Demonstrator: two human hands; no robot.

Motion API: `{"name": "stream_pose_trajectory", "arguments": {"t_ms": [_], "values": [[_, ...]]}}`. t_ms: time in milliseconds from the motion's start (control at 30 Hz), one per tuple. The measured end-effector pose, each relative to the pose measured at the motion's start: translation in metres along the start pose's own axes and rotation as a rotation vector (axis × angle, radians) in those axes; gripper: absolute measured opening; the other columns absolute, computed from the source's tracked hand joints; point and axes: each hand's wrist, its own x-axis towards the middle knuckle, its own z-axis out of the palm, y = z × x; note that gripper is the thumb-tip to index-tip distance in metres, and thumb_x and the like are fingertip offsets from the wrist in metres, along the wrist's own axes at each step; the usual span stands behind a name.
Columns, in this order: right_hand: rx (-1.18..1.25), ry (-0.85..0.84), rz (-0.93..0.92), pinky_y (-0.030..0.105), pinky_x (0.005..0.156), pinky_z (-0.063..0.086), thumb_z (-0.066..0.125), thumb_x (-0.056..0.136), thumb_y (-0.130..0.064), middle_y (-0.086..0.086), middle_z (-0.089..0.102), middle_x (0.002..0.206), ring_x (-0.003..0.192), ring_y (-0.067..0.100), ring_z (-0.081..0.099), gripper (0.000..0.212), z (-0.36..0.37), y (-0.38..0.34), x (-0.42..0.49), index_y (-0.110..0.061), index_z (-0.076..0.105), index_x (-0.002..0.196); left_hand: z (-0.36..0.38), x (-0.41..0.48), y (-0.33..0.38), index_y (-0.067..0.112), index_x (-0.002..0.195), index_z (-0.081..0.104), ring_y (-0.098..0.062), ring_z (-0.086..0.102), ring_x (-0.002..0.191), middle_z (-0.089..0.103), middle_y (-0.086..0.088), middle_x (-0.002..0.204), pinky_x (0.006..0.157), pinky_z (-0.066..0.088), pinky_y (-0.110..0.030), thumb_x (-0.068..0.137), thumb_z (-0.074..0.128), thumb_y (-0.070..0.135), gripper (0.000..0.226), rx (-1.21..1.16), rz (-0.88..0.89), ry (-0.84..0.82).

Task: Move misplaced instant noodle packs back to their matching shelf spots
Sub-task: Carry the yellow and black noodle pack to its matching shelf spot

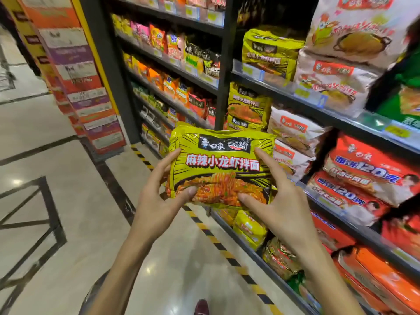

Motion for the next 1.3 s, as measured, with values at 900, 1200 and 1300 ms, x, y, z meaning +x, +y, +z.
{"name": "stream_pose_trajectory", "arguments": {"t_ms": [900,1200,1300], "values": [[-0.3,0.636,-0.183,0.004,0.105,0.033,0.083,0.076,-0.026,-0.034,0.036,0.147,0.133,-0.014,0.043,0.09,0.002,-0.019,0.284,-0.039,0.034,0.151,0.032,0.387,-0.001,0.035,0.156,0.032,-0.014,0.039,0.148,0.039,0.014,0.16,0.119,0.037,-0.051,0.088,0.078,0.011,0.086,-0.157,0.496,-0.329],[-0.491,0.783,-0.231,0.018,0.112,0.037,0.082,0.078,-0.013,-0.023,0.038,0.151,0.14,0.011,0.045,0.09,-0.017,-0.027,0.324,-0.024,0.033,0.153,0.06,0.453,0.018,0.038,0.157,0.023,0.001,0.023,0.152,0.025,0.032,0.159,0.122,0.023,-0.03,0.091,0.074,0.01,0.088,-0.186,0.657,-0.439],[-0.53,0.801,-0.232,0.021,0.115,0.036,0.082,0.079,-0.009,-0.014,0.038,0.153,0.142,0.015,0.042,0.089,-0.026,-0.02,0.336,-0.016,0.033,0.153,0.074,0.467,0.024,0.037,0.158,0.022,-0.001,0.023,0.152,0.025,0.032,0.159,0.12,0.024,-0.022,0.091,0.074,0.008,0.089,-0.21,0.681,-0.454]]}}
